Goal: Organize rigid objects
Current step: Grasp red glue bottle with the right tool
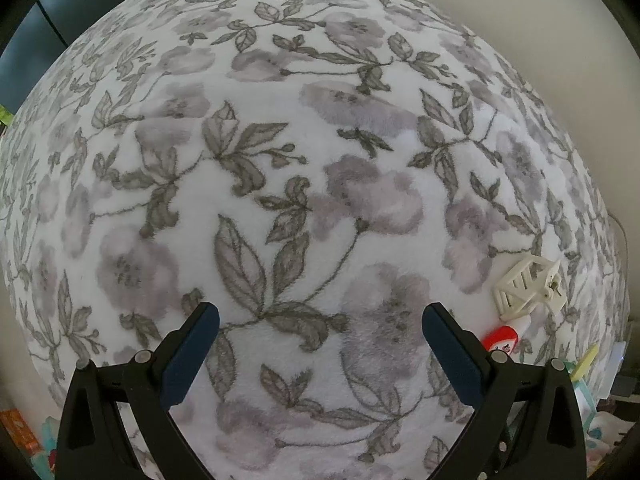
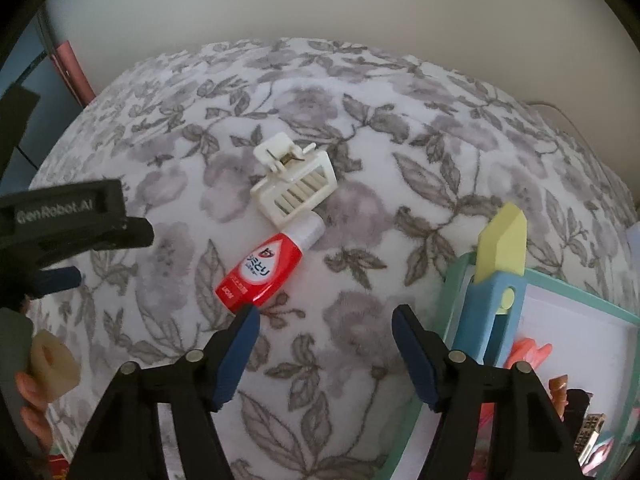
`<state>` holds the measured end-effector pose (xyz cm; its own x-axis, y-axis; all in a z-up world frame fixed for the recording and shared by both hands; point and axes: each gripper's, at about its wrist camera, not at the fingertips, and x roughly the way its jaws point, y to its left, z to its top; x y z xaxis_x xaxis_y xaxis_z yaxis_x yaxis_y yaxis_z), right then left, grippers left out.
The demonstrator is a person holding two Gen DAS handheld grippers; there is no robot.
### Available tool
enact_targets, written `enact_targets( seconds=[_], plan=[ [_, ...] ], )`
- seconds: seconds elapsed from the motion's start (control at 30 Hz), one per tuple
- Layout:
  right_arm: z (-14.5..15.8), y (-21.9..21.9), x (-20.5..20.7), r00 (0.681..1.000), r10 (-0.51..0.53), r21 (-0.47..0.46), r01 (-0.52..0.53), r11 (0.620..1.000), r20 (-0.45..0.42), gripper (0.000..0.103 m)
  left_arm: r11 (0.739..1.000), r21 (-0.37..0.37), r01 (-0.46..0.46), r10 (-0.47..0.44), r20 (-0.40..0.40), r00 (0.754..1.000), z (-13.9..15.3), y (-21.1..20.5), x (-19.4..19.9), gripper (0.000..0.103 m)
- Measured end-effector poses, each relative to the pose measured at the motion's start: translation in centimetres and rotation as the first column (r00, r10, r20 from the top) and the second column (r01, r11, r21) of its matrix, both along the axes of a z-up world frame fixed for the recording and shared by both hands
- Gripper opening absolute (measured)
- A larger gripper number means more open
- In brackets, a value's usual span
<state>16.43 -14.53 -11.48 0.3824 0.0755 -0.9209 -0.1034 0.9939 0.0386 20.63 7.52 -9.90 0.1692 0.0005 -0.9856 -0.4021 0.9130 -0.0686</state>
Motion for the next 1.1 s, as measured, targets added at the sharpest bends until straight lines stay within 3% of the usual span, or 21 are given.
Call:
enact_targets(
  seconds=[0.13, 0.5, 0.7, 1.0, 1.1],
  plan=[
    [-0.6, 0.8, 0.0, 1.000, 0.025, -0.062, -0.026, 0.998, -0.007, 0.071, 1.000, -0.001, -0.003, 0.003, 0.000, 1.000, 0.2, -0.1, -0.1, 0.101],
    [-1.2, 2.6, 0.8, 0.999, 0.049, -0.031, -0.049, 0.998, 0.016, 0.071, 1.000, -0.010, -0.019, 0.019, -0.006, 1.000, 0.4, 0.8, -0.5, 0.101],
    [-1.2, 3.1, 1.1, 0.996, 0.070, -0.019, -0.069, 0.997, 0.051, 0.080, 1.000, -0.014, -0.025, 0.025, -0.006, 1.000, 0.3, 1.2, -0.5, 0.101],
    [-1.4, 3.9, 1.7, 0.992, 0.103, -0.013, -0.102, 0.995, 0.070, 0.082, 1.000, -0.013, -0.029, 0.029, -0.010, 1.000, 0.0, 1.0, -0.1, 0.101],
    [-1.6, 4.0, 2.1, 0.992, 0.109, -0.027, -0.108, 0.994, 0.067, 0.087, 0.999, -0.012, -0.030, 0.030, -0.012, 0.999, -0.2, 1.0, -0.1, 0.101]
  ],
)
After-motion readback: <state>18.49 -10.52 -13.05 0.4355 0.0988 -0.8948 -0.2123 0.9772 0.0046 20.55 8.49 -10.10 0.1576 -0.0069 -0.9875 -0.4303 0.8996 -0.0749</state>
